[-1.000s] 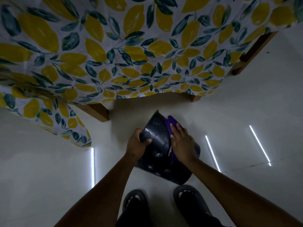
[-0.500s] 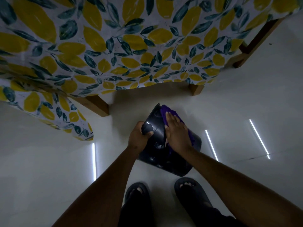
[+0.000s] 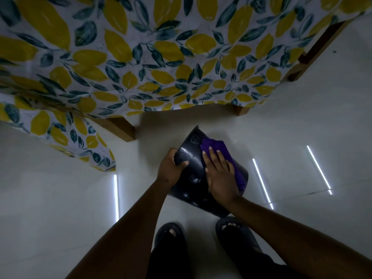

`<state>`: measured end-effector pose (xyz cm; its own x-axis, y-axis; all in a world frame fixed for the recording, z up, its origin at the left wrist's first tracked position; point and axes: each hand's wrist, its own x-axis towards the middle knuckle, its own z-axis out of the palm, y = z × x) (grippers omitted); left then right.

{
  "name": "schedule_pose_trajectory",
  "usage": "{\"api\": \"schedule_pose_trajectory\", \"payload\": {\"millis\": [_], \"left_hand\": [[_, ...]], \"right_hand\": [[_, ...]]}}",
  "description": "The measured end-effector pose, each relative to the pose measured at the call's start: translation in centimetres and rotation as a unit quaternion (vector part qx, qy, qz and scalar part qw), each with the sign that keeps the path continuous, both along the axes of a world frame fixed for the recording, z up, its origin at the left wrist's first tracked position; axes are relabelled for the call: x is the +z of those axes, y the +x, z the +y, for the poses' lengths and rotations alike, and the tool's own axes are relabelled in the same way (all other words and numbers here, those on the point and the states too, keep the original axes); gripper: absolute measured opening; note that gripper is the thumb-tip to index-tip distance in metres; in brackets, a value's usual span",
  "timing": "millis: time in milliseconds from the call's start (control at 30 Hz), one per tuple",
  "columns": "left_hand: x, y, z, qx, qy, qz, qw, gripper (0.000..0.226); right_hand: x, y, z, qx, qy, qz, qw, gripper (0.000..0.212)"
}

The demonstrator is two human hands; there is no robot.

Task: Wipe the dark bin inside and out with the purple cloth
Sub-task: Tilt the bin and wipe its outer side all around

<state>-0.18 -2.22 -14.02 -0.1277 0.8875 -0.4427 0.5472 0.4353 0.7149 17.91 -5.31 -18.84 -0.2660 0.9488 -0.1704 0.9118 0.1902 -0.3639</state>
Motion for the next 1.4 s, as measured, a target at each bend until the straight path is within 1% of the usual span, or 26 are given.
{"api": "schedule_pose_trajectory", "payload": {"millis": [67,100,167,200,267,400,500,567,633,667,700,767,833,900,1000,1067,1200,1267,1333,1367,1400], "left_hand": [[0.0,-0.2,0.1,-0.003,-0.001,-0.006,1.0,0.036],[0.0,-0.2,0.1,-0.004,-0.002,-0.011,1.0,0.037],[0.0,-0.2,0.0,0.0,-0.006,-0.017,1.0,0.037],[0.0,-0.2,0.0,0.004,-0.01,-0.02,1.0,0.036],[0.0,-0.2,-0.2,0.013,-0.019,-0.03,0.999,0.033],[0.2,-0.6,0.1,0.018,-0.021,-0.035,0.999,0.025],[0.4,-0.9,0.2,0.005,-0.03,-0.037,0.999,0.026],[0.5,-1.1,0.2,-0.006,-0.036,-0.043,0.998,0.029],[0.4,-1.4,0.1,-0.017,-0.047,-0.047,0.998,0.036],[0.3,-1.6,0.0,-0.021,-0.054,-0.046,0.997,0.038],[0.2,-1.6,-0.1,-0.023,-0.059,-0.046,0.997,0.039],[0.1,-1.5,-0.1,-0.02,-0.059,-0.043,0.997,0.039],[0.0,-1.2,-0.1,-0.006,-0.054,-0.043,0.998,0.038],[0.0,-1.1,-0.3,0.004,-0.057,-0.052,0.997,0.034],[0.1,-1.5,-0.5,0.001,-0.06,-0.057,0.997,0.033],[0.2,-1.8,-0.8,-0.016,-0.064,-0.06,0.996,0.039],[0.3,-2.4,-1.1,-0.045,-0.083,-0.05,0.994,0.05],[0.5,-2.0,-0.1,-0.078,-0.086,-0.017,0.993,0.05],[0.9,-0.7,1.6,-0.113,-0.059,0.023,0.992,0.051],[1.0,0.2,2.3,-0.096,-0.046,0.029,0.994,0.048],[1.1,1.1,2.7,-0.054,-0.045,0.031,0.997,0.043]], "right_hand": [[-0.2,0.0,2.1,-0.001,-0.01,0.023,1.0,0.057],[-0.4,0.3,3.2,-0.025,-0.023,0.047,0.998,0.056],[-0.8,1.4,4.9,-0.123,-0.06,0.109,0.985,0.055],[-1.0,2.1,5.2,-0.163,-0.077,0.118,0.976,0.056],[-1.0,3.0,4.3,-0.188,-0.102,0.097,0.972,0.056],[0.0,3.0,0.5,-0.171,-0.088,0.073,0.979,0.058],[0.1,2.6,-0.9,-0.138,-0.031,0.086,0.986,0.063],[0.1,1.7,-1.0,-0.077,0.001,0.075,0.994,0.068],[0.3,0.8,-0.3,0.008,-0.006,0.054,0.998,0.071],[0.4,0.7,0.4,0.037,-0.009,0.042,0.998,0.071],[0.3,0.8,1.1,0.043,-0.005,0.039,0.998,0.067],[-0.1,1.3,2.4,-0.005,-0.011,0.047,0.999,0.057],[-0.7,2.0,3.2,-0.082,-0.057,0.062,0.993,0.061],[-1.0,2.3,2.9,-0.122,-0.086,0.082,0.985,0.068],[-1.0,2.2,1.4,-0.111,-0.074,0.082,0.988,0.063],[-1.0,1.9,0.6,-0.1,-0.063,0.084,0.989,0.062],[-1.2,1.7,-0.1,-0.059,-0.029,0.057,0.996,0.065],[-1.3,2.0,-0.1,-0.059,-0.026,0.061,0.996,0.065],[-1.3,2.2,-0.1,-0.063,-0.031,0.079,0.994,0.064],[-1.4,2.3,-0.3,-0.063,-0.029,0.091,0.993,0.064],[-1.4,2.3,-0.3,-0.06,-0.023,0.104,0.992,0.064]]}}
